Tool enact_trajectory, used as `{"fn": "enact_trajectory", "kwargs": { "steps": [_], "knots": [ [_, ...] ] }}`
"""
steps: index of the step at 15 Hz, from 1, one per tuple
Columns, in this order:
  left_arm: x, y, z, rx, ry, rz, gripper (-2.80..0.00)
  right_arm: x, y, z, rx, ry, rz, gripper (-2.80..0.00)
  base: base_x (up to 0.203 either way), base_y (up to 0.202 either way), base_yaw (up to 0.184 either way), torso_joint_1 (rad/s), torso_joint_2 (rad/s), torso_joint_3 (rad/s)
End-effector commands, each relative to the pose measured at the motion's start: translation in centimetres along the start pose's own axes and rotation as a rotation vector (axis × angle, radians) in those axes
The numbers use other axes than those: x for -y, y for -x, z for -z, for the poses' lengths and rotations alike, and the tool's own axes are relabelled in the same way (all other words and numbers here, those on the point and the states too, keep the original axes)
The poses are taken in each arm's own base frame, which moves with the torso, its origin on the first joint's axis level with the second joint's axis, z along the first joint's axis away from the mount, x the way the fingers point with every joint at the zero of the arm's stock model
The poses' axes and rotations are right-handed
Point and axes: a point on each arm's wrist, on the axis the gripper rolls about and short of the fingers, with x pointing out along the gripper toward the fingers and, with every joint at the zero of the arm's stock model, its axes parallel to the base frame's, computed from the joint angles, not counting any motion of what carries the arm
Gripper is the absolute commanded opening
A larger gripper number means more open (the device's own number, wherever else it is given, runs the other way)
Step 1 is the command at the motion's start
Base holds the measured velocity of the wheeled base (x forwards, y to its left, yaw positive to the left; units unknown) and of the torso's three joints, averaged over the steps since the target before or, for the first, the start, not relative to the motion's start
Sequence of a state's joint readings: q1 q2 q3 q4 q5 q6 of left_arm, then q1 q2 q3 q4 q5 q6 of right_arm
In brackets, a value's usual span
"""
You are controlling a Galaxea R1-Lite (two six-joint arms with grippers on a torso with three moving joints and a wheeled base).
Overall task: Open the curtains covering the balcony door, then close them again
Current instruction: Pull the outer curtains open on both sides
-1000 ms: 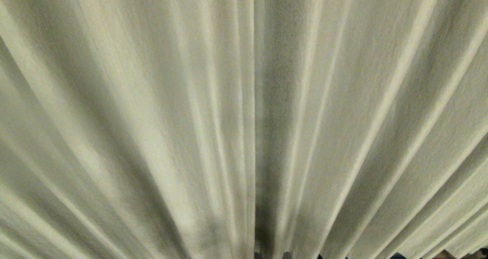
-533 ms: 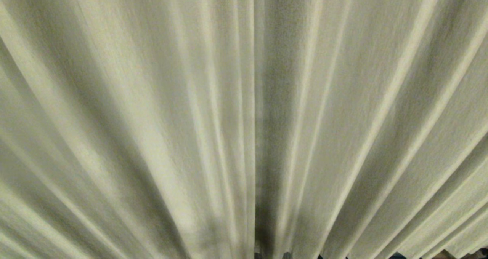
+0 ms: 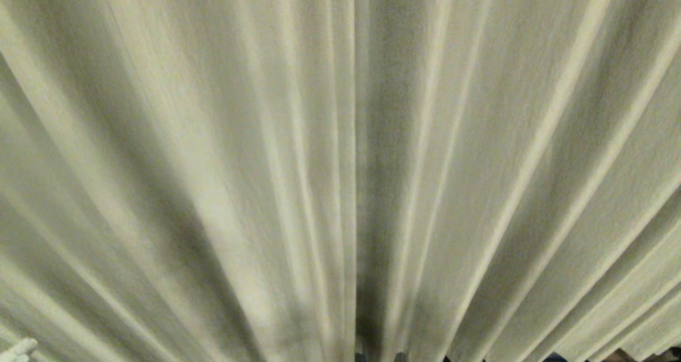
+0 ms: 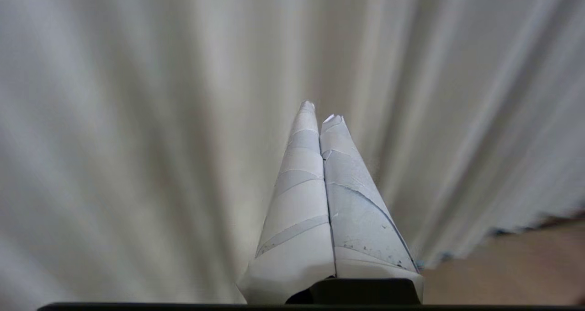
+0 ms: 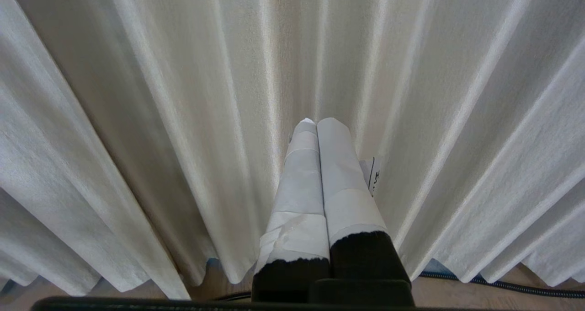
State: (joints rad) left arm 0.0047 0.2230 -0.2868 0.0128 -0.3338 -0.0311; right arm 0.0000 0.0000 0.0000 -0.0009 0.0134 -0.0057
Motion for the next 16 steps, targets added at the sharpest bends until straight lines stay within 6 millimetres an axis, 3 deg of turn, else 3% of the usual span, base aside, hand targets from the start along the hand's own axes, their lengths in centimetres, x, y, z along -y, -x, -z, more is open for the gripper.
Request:
{"fn": "enact_trajectory", "kwargs": {
  "steps": [1,5,9,13,16],
  "knots": [
    [-0.7,-2.7,-2.8,-0.077,0.045,0.067,-2.8,0.0,0.0,0.0,0.001,0.0,0.0,-2.8,0.0,0.0,0.0,0.0,0.0,0.0],
    [-1.1,-6.7,-9.6,-0.044,0.124,0.368,-2.8,0.0,0.0,0.0,0.001,0.0,0.0,-2.8,0.0,0.0,0.0,0.0,0.0,0.0],
    [-0.3,-10.7,-13.8,-0.069,0.201,0.611,-2.8,0.0,0.0,0.0,0.001,0.0,0.0,-2.8,0.0,0.0,0.0,0.0,0.0,0.0],
    [1.3,-15.3,-16.0,-0.097,0.217,0.697,-2.8,0.0,0.0,0.0,0.001,0.0,0.0,-2.8,0.0,0.0,0.0,0.0,0.0,0.0],
    [3.8,-19.3,-16.6,-0.104,0.21,0.636,-2.8,0.0,0.0,0.0,0.001,0.0,0.0,-2.8,0.0,0.0,0.0,0.0,0.0,0.0]
  ]
}}
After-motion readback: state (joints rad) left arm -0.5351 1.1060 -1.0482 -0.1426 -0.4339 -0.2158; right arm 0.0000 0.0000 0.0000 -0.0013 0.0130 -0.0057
